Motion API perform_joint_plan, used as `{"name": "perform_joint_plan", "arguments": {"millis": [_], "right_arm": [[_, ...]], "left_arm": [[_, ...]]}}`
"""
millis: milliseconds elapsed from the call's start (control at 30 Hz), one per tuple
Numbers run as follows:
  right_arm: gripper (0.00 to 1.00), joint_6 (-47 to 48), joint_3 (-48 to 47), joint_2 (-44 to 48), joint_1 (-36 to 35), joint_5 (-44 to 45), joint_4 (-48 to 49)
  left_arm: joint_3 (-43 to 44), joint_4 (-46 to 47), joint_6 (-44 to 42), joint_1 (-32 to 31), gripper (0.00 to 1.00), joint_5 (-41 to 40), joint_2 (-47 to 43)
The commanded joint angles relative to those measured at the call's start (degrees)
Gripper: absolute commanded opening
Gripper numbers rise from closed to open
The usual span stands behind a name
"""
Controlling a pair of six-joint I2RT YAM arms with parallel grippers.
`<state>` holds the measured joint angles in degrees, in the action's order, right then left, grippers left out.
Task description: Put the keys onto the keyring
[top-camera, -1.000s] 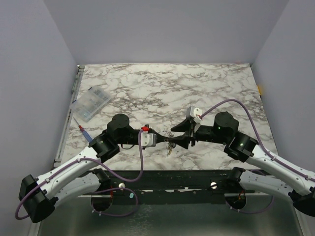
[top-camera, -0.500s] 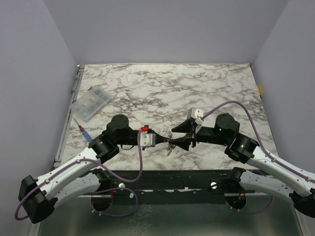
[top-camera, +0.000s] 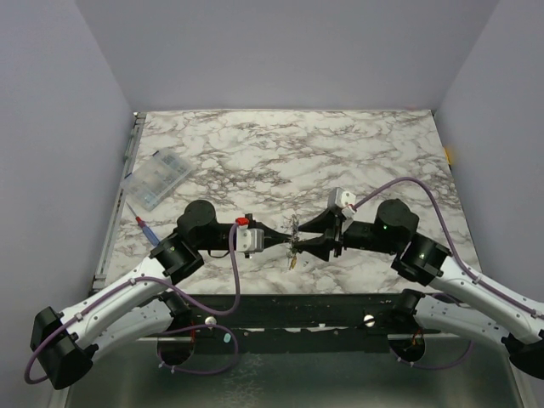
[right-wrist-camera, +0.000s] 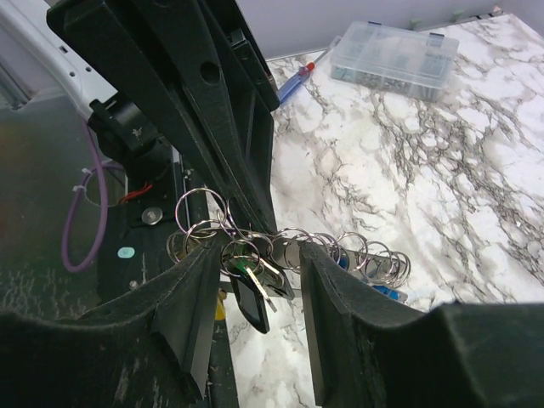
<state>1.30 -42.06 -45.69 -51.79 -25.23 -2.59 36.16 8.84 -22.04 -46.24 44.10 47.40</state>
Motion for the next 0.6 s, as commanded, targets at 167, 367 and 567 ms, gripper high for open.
{"name": "perform_joint_plan", "arguments": {"millis": [167, 367, 567], "right_arm": [[0.44, 1.51, -0.83, -2.27, -0.24, -0.07, 1.19], [0.32, 1.89, -0.84, -3.43, -0.24, -0.34, 2.06], [0.09, 2.95, -1.04, -5.36, -0.26, -1.77, 4.27]], "left_arm": [[-0.01, 6.83, 1.89, -0.02, 0.0, 1.94, -0.47], [-0.39, 7.96, 2.27, 0.03, 0.0, 2.5, -0.42], [-1.36, 10.33, 3.57, -0.03, 0.0, 3.17, -0.64]]}}
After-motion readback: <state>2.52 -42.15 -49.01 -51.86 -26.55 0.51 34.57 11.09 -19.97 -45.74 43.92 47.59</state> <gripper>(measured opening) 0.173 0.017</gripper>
